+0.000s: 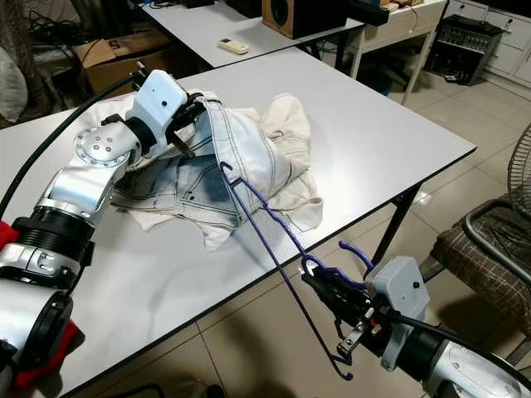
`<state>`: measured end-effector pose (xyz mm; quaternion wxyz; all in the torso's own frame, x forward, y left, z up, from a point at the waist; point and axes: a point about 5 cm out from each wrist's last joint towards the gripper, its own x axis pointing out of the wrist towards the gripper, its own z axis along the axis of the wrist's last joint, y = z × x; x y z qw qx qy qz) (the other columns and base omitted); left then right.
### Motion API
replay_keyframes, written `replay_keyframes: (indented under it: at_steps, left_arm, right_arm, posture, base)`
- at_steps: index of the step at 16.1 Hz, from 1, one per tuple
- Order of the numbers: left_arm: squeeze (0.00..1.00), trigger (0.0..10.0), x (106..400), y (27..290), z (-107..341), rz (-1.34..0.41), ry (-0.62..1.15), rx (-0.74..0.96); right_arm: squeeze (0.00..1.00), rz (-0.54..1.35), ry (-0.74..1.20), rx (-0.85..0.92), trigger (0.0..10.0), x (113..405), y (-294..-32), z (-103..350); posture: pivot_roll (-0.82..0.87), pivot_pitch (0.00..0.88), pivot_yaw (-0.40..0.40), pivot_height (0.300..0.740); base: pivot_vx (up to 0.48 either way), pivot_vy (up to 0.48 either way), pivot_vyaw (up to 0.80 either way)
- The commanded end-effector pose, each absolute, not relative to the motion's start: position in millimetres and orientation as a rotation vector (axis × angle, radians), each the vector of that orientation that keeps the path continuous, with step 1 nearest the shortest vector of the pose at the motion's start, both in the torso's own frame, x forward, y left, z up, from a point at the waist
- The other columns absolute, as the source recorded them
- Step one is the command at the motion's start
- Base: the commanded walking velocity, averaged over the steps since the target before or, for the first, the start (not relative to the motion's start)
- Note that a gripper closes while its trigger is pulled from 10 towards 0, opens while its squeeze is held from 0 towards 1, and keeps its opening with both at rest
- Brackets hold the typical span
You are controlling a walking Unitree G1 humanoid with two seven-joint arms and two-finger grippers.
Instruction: Hang hanger
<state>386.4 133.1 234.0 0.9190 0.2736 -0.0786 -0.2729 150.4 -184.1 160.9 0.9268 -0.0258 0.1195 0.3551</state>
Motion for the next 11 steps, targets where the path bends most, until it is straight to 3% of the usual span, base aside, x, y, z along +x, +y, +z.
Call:
replay_keyframes:
  at_steps: [1, 11]
  left_arm:
    - [0.0, 0.0, 387.8, 136.3, 242.2, -0.539, -0.184, 0.567]
    - [0.0, 0.0, 387.8, 136.3, 242.2, -0.539, -0.184, 0.567]
  right_arm:
    - [0.0, 0.739, 0.231, -0.056, 10.0, 149.3, -183.6, 165.8]
    - [0.0, 0.739, 0.231, -0.056, 10.0, 149.3, -183.6, 165.8]
  posture:
    - [-0.07, 0.016, 0.085, 0.74]
    - [-0.07, 0.016, 0.085, 0.74]
  base:
    - [0.0, 0.0, 0.0]
    - [0.0, 0.0, 0.0]
